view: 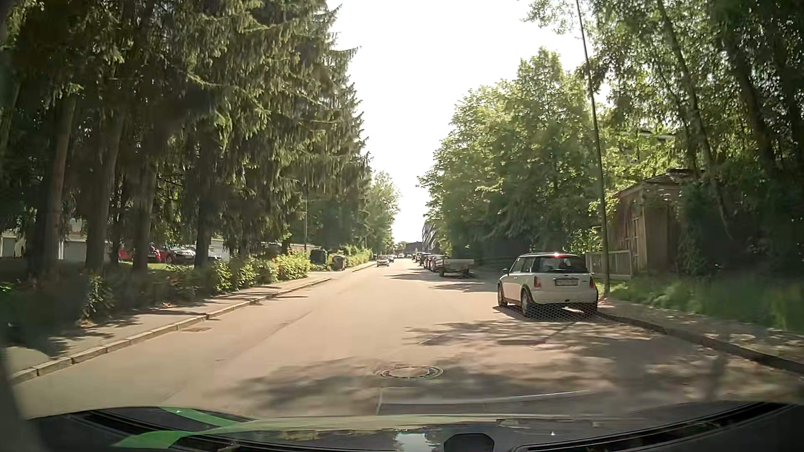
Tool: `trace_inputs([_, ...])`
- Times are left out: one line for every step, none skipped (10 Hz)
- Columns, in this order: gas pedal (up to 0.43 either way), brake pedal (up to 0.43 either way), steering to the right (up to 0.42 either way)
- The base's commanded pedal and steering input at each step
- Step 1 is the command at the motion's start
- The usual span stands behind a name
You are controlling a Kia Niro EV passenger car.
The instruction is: Follow the waypoints while adhering to traffic rules and regulations
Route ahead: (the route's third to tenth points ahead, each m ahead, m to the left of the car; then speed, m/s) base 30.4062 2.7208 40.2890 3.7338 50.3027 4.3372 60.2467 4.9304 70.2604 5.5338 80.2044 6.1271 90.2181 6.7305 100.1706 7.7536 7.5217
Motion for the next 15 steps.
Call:
trace_inputs([0.157, 0.0, -0.031])
trace_inputs([0.157, 0.0, -0.031])
trace_inputs([0.157, 0.0, -0.031])
trace_inputs([0.157, 0.0, -0.031])
trace_inputs([0.157, 0.0, -0.031])
trace_inputs([0.157, 0.0, -0.031])
trace_inputs([0.157, 0.0, -0.031])
trace_inputs([0.157, 0.0, -0.029])
trace_inputs([0.157, 0.0, -0.027])
trace_inputs([0.157, 0.0, -0.024])
trace_inputs([0.157, 0.0, -0.02])
trace_inputs([0.169, 0.0, -0.016])
trace_inputs([0.177, 0.0, -0.016])
trace_inputs([0.177, 0.0, -0.014])
trace_inputs([0.177, 0.0, -0.01])
